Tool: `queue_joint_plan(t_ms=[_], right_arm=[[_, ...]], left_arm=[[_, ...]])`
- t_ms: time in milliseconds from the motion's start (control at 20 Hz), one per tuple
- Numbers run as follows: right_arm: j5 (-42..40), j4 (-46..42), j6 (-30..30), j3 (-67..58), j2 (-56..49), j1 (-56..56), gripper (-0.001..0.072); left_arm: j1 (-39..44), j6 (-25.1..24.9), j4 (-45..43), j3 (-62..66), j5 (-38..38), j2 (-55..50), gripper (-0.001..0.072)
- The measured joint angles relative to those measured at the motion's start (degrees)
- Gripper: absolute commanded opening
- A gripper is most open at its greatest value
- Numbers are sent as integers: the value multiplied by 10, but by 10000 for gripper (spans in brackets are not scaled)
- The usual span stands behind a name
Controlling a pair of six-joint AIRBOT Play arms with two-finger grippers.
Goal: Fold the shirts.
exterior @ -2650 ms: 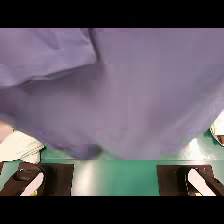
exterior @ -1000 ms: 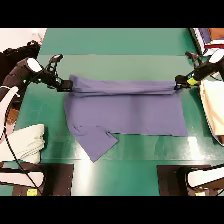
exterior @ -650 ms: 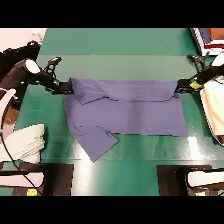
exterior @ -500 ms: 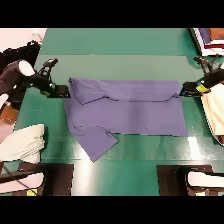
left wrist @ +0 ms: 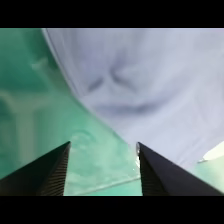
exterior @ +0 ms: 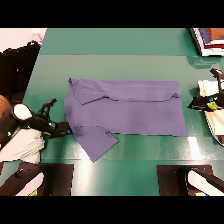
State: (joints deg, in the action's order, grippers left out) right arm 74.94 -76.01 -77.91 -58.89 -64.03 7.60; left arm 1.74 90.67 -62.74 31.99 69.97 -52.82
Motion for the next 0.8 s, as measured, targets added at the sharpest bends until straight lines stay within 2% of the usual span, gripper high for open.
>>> queue_joint_plan(t_ms=[500,600,800], right_arm=[[-12,42,0,19,19,2,379],[-3,47,0,20,20,5,379],[31,53,0,34,20,45,394]], left_arm=[[107,42,78,-85,-143,18,477],[115,47,78,-86,-161,16,38],[120,42,87,-65,-148,17,21]])
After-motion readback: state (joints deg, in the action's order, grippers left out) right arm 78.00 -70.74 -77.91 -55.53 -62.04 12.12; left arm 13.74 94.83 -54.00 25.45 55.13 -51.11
